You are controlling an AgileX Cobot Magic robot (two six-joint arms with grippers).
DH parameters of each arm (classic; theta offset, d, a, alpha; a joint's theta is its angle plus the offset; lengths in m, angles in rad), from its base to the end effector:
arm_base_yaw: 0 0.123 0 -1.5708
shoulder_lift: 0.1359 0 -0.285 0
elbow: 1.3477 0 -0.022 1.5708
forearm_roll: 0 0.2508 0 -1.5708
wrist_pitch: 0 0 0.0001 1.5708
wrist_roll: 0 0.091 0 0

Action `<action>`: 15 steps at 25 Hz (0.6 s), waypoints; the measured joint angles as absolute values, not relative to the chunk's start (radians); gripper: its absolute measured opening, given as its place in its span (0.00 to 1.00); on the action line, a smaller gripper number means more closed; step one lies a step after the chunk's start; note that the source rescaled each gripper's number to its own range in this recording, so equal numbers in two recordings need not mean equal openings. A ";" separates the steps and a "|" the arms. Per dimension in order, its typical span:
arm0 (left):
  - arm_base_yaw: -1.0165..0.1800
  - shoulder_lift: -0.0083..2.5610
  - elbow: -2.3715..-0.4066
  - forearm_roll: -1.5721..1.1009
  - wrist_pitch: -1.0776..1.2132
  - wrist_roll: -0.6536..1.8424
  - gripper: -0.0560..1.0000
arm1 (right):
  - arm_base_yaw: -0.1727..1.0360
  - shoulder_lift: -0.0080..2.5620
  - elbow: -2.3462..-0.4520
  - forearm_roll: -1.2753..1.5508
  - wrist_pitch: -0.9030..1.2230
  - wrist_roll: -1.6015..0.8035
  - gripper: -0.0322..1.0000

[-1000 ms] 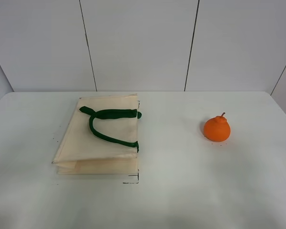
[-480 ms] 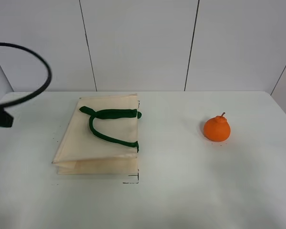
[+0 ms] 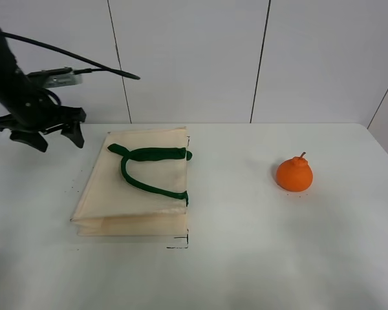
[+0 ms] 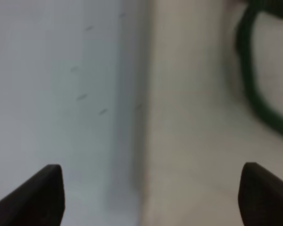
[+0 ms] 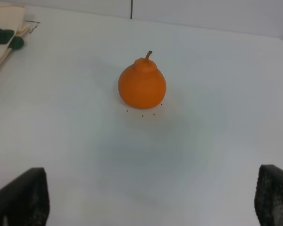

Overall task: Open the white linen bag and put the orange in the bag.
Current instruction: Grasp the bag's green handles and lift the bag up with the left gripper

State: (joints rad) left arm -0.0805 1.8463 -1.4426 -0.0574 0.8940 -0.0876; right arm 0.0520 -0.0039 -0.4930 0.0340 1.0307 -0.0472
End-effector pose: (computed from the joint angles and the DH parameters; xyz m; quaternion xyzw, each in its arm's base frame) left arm 0.3896 -0.0355 0.2420 -0.0172 0.9834 -0.0402 0.1763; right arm -0.0036 0.0025 0.2778 -0.0423 0.8450 0.0183 0.5328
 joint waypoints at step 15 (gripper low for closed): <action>-0.305 2.204 -1.682 0.066 0.901 -0.337 0.99 | 0.052 -0.004 -0.493 0.033 1.031 -0.047 1.00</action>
